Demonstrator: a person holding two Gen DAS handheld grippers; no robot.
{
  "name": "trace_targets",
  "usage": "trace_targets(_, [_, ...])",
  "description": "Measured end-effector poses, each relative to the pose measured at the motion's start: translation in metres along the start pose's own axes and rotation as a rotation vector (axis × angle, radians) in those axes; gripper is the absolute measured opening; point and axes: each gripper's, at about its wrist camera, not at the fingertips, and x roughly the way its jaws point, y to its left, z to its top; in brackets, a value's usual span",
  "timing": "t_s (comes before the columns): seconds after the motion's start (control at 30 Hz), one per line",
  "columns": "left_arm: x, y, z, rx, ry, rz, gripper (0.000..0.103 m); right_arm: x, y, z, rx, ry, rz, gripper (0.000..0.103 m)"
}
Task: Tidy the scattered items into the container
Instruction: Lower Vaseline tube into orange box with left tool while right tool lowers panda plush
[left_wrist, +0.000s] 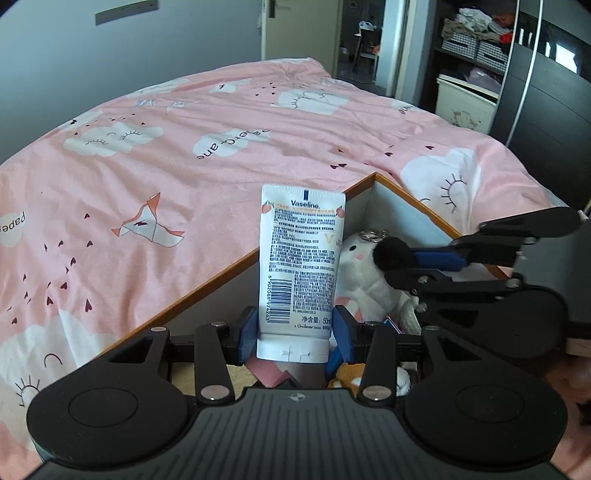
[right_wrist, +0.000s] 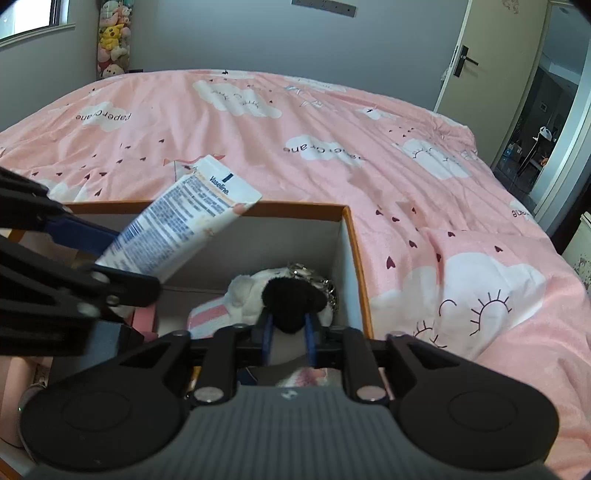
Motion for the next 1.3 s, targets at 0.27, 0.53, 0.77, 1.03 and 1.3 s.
trace_targets(0.27, [0.02,0.006,-0.003,-0.057,0.022,-0.002,0.05,-0.009,-0.002,-0.004,0.034,-0.042,0.017,0.042])
trace_targets(0.53, [0.041,0.017,-0.004,-0.131,0.057,0.008,0.05,-0.01,-0.001,-0.006,0.03,-0.06,0.012,0.045])
trace_targets(0.77, [0.05,0.021,-0.005,-0.164,0.095,0.017,0.05,-0.01,0.001,-0.008,0.021,-0.069,0.004,0.047])
trace_targets(1.03, [0.048,0.021,-0.005,-0.158,0.113,0.016,0.051,-0.011,0.003,-0.011,0.011,-0.073,0.006,0.051])
trace_targets(1.3, [0.038,0.016,-0.001,-0.142,0.106,0.029,0.051,-0.015,0.003,-0.012,0.025,-0.066,0.014,0.054])
